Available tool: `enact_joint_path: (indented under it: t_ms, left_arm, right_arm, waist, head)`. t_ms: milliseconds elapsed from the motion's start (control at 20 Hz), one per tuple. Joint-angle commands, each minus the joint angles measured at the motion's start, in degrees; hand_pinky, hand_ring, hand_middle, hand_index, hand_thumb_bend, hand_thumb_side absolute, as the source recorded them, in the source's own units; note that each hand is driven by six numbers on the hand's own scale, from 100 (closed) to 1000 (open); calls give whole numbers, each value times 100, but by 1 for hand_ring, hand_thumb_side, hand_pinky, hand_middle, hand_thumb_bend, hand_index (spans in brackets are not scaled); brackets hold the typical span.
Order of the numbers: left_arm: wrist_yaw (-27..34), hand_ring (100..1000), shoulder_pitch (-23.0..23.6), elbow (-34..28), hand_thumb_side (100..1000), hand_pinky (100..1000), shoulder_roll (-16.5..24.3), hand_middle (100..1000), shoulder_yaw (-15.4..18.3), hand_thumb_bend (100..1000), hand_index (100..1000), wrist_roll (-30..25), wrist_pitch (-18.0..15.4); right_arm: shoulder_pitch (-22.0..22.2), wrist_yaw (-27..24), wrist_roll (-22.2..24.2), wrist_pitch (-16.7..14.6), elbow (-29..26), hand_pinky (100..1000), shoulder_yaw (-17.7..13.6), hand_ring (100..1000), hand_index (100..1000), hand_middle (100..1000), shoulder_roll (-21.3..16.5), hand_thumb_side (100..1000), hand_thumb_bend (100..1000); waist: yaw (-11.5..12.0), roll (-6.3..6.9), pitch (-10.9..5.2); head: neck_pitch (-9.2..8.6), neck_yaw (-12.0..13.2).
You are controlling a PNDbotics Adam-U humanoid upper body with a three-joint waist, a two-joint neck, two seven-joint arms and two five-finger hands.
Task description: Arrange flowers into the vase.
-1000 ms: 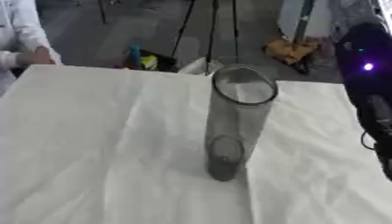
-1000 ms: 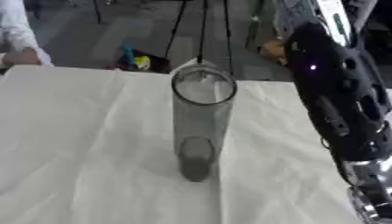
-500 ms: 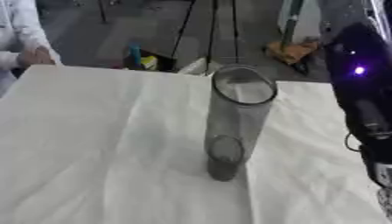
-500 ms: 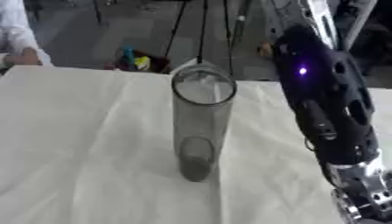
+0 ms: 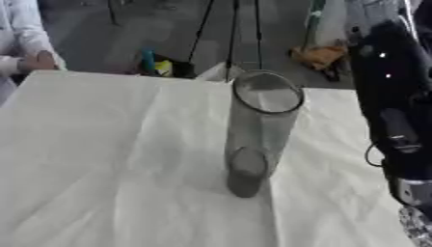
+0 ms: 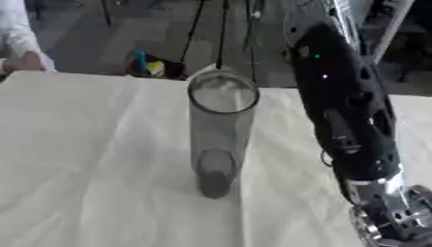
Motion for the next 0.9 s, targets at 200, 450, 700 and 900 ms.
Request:
enact_joint_path:
  t_ms: [200, 450, 700, 900]
  left_arm:
    - [28, 699, -76, -104, 1000, 560, 73, 701, -35, 100, 910, -14, 12]
    - [30, 698, -74, -104, 1000, 559, 55, 700, -43, 100, 910, -29, 26]
    - [24, 698, -78, -104, 1000, 559, 40, 699, -46, 100, 910, -33, 34]
    - [26, 698, -88, -104, 1000, 559, 35, 699, -52, 100, 909, -39, 38]
  right_arm:
    - [-91, -130, -123, 63, -137, 100, -112, 100, 113, 100, 28, 202, 100]
    - [-18, -212, -185, 145, -171, 100, -134, 100, 113, 100, 127, 203, 100]
    - [59, -295, -162, 287, -147, 100, -104, 100, 113, 100, 237, 204, 100]
    - [102, -462, -136, 411, -159, 100, -64, 100, 113, 100, 306, 205, 100]
  waist:
    - [12, -73, -198]
    - [22, -79, -182]
    - [42, -89, -164]
    - [48, -97, -159]
  head:
    - [24, 4]
    - [34, 43]
    - [60, 138]
    - [76, 209]
